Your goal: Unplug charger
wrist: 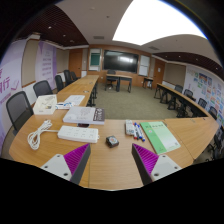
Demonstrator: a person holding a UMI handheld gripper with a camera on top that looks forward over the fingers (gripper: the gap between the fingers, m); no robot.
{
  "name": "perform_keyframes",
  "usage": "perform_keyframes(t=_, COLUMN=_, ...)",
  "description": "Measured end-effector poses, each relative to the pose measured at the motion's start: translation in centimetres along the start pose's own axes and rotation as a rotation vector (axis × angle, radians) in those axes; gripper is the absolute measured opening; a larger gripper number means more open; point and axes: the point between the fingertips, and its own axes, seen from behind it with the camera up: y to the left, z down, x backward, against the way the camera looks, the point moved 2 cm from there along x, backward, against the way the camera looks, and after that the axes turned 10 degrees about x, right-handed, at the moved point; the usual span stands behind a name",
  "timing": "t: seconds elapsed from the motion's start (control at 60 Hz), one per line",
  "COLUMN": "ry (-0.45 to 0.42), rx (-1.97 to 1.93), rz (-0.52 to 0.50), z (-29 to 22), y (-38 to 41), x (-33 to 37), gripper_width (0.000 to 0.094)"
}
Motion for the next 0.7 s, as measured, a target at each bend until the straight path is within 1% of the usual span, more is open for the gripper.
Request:
perform_keyframes(t=0.133, ry=0.007, rx=0.004, rz=0.015, z=0.5, y=0.3, x=5.4, gripper_width=0.0858)
perform_keyframes(t=0.3, ry=0.006, rx=0.008, rz=0.015, z=0.9, y=0.7, x=9.5, gripper_width=0.0855)
perform_keyframes(t=0.45, ry=0.003, rx=0.024, rz=0.011, z=1.1, y=1.2, x=11.3, gripper_width=0.0856)
perform_keyframes(t=0.7, ry=-0.009, rx=0.020, rz=0.017, z=0.8, y=1.0, x=11.7, gripper_width=0.0858)
